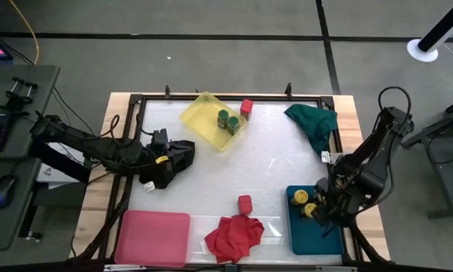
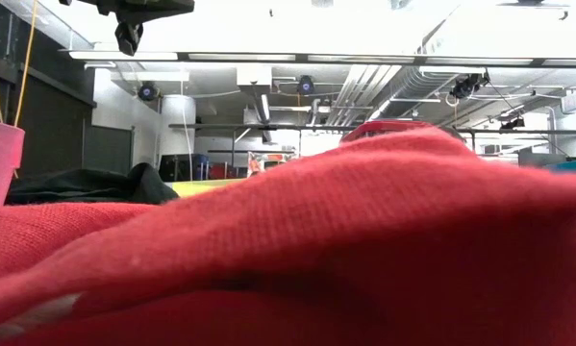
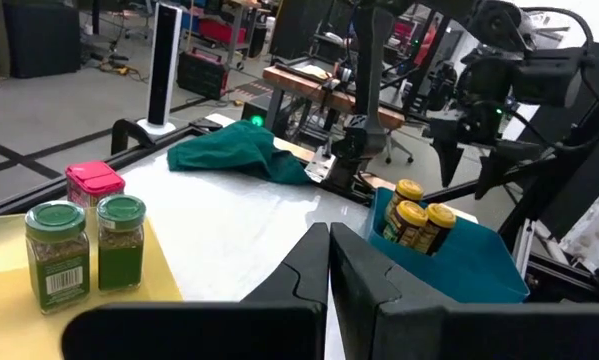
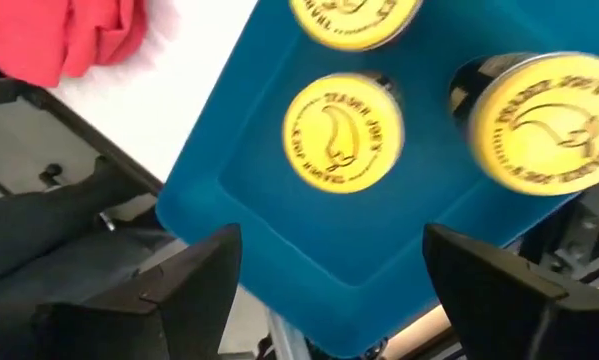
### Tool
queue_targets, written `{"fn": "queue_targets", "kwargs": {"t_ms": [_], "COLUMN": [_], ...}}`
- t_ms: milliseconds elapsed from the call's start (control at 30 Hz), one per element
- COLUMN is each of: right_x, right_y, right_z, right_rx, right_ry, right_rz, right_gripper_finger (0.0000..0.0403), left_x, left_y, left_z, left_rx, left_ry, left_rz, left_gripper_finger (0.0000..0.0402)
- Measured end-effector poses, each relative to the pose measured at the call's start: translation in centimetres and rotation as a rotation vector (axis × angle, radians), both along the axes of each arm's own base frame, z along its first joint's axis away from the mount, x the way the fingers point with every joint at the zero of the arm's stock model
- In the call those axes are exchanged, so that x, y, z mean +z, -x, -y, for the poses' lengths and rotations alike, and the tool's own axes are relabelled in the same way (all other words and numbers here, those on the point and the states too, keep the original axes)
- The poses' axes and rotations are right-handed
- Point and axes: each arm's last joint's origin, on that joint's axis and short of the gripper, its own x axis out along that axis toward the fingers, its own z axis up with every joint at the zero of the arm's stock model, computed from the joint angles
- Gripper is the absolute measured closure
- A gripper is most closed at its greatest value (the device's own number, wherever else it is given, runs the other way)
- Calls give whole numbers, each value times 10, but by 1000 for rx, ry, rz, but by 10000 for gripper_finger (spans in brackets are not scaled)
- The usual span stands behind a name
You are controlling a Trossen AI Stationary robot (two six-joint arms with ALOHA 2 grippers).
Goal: Sort spices by type
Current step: Adjust the top right yellow seasoning bottle
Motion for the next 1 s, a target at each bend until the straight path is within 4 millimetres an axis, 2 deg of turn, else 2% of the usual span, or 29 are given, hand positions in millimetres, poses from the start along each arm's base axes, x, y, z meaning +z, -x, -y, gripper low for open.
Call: {"fn": "queue_targets", "kwargs": {"t_ms": [133, 233, 333, 467, 500, 633, 700, 900, 1000], "right_x": [-1, -4, -4, -4, -5, -7, -8, -37, -44], "right_y": [5, 10, 15, 17, 18, 24, 25, 26, 26], "right_z": [7, 15, 22, 24, 24, 30, 30, 28, 29], "right_rx": [-52, -119, -160, -162, -164, -208, -216, -265, -311], "right_ry": [57, 127, 186, 201, 217, 294, 300, 239, 253], "right_rz": [-55, -145, -197, -228, -243, -384, -400, -484, -463], "right_gripper_finger": [99, 130, 207, 363, 382, 391, 399, 401, 402], "left_x": [0, 0, 0, 0, 0, 0, 0, 0, 0], "left_y": [0, 0, 0, 0, 0, 0, 0, 0, 0], "left_z": [0, -1, -1, -1, -1, -1, -1, -1, -1], "left_rx": [3, 21, 25, 25, 25, 25, 26, 28, 28], "left_ry": [-2, -4, -5, -5, -4, -5, -5, -4, -4], "left_rz": [-1, -1, -1, -1, 0, 0, 0, 1, 1], "left_gripper_finger": [401, 401, 401, 402, 402, 401, 402, 401, 401]}}
